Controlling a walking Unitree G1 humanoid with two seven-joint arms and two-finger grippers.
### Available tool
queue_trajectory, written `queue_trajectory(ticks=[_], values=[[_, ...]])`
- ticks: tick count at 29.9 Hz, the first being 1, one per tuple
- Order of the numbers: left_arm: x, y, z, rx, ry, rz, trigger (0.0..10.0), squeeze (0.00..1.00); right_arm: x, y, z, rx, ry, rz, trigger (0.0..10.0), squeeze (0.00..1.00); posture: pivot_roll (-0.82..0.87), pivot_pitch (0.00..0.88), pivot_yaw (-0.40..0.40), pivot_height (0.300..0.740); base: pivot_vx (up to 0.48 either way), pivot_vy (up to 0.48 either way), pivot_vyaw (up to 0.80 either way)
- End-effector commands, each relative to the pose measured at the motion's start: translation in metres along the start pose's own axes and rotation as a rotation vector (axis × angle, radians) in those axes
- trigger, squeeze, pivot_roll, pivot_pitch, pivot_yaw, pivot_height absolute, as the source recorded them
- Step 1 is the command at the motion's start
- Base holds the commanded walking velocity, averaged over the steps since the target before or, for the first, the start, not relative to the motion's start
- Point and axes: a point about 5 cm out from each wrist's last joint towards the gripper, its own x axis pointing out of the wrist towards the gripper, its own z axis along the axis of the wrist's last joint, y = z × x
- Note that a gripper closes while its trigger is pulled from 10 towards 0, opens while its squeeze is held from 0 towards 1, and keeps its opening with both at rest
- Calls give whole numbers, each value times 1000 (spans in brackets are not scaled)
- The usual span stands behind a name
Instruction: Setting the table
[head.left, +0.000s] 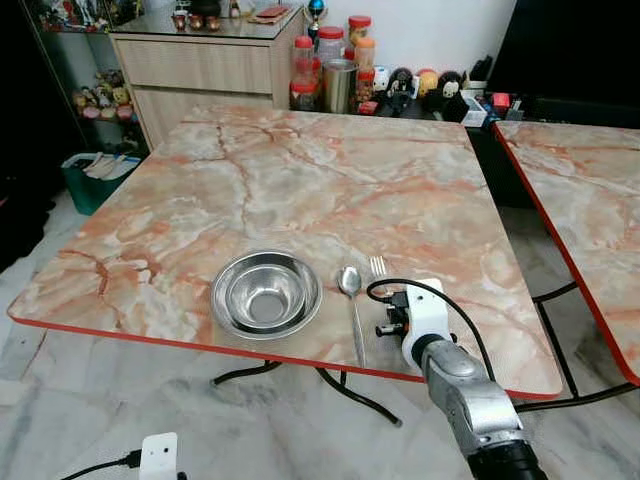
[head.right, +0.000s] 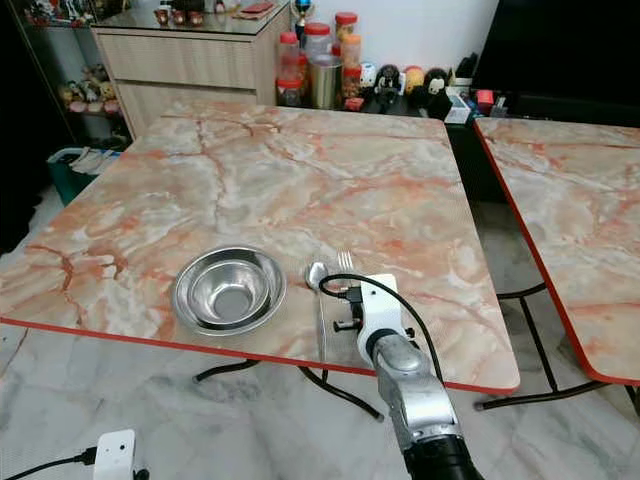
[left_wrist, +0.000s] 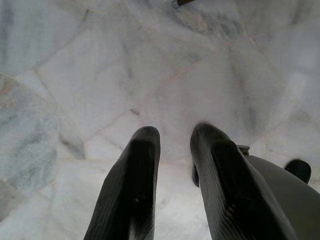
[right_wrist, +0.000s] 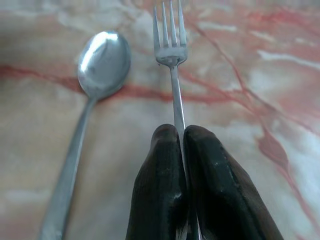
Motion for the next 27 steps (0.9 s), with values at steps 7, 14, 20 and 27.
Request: queue_trajectory(ticks=[7,14,20,27], values=[[-2,7,-7,-17,24,19,10000,0,10,2,5,48,-12,-15,10000,0,70,0,-53,740,0,0,0],[-2,8,-9,-15,28,21,10000,0,13,2,2,57,-6,-19,10000,0,73,0,-57,740,0,0,0],[-2,9,-11,-14,32,21,10000,0,16,0,-1,58,7,-33,10000,0,72,0,-58,740,0,0,0],[-3,10,-12,-13,38,20,10000,0,19,-2,-6,69,20,-42,10000,0,73,0,-58,740,0,0,0]])
